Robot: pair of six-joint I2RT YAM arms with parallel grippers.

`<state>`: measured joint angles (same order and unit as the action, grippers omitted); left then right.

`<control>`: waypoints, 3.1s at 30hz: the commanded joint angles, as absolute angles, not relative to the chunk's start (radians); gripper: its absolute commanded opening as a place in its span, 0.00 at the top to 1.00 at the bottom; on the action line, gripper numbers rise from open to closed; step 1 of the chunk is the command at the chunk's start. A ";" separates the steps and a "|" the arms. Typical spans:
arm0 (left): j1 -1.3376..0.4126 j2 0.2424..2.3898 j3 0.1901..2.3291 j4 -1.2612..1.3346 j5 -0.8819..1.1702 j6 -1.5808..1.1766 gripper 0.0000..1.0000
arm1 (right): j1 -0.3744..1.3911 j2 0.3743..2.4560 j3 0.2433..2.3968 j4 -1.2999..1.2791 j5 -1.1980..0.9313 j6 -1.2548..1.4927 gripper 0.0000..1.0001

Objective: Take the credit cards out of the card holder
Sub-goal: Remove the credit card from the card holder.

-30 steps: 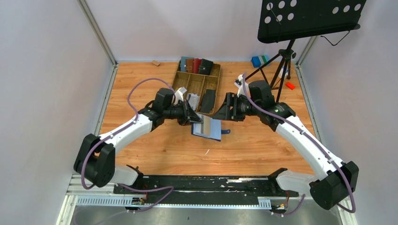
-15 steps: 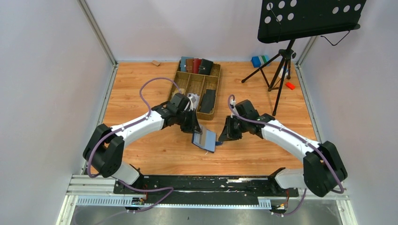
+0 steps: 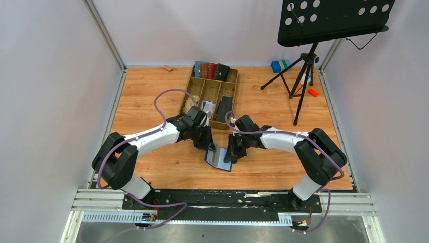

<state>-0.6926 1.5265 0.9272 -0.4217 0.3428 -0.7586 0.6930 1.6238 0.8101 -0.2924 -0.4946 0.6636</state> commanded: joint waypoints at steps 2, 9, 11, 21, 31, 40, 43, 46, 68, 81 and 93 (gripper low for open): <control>-0.698 1.511 0.901 -0.356 0.405 -0.749 0.77 | 0.704 1.672 0.851 -0.188 -0.553 0.701 1.00; -0.699 1.488 0.870 -0.307 0.465 -0.756 0.69 | 0.709 1.702 0.843 -0.166 -0.566 0.718 1.00; -0.698 1.484 0.865 -0.297 0.472 -0.758 0.69 | 0.711 1.706 0.848 -0.165 -0.566 0.719 1.00; -0.698 1.481 0.842 -0.265 0.494 -0.767 0.85 | 0.714 1.715 0.852 -0.217 -0.538 0.703 1.00; -0.698 1.503 0.863 -0.306 0.480 -0.740 0.88 | 0.712 1.659 0.892 -0.389 -0.431 0.636 1.00; -0.698 1.502 0.934 -0.425 0.413 -0.687 0.91 | 0.713 1.628 0.865 -0.443 -0.361 0.622 1.00; -0.699 1.499 0.963 -0.467 0.385 -0.675 0.93 | 0.713 1.664 0.874 -0.420 -0.384 0.631 1.00; -0.709 1.498 0.993 -0.492 0.365 -0.662 0.94 | 0.714 1.716 0.891 -0.385 -0.412 0.640 1.00; -0.735 1.545 0.967 -0.514 0.358 -0.682 0.97 | 0.668 1.633 0.946 -0.596 -0.286 0.561 1.00; -0.723 1.552 0.940 -0.484 0.381 -0.683 0.98 | 0.665 1.383 0.838 -0.435 -0.406 0.581 0.93; -0.721 1.539 0.893 -0.424 0.422 -0.710 0.84 | 0.676 1.685 0.870 -0.428 -0.503 0.613 1.00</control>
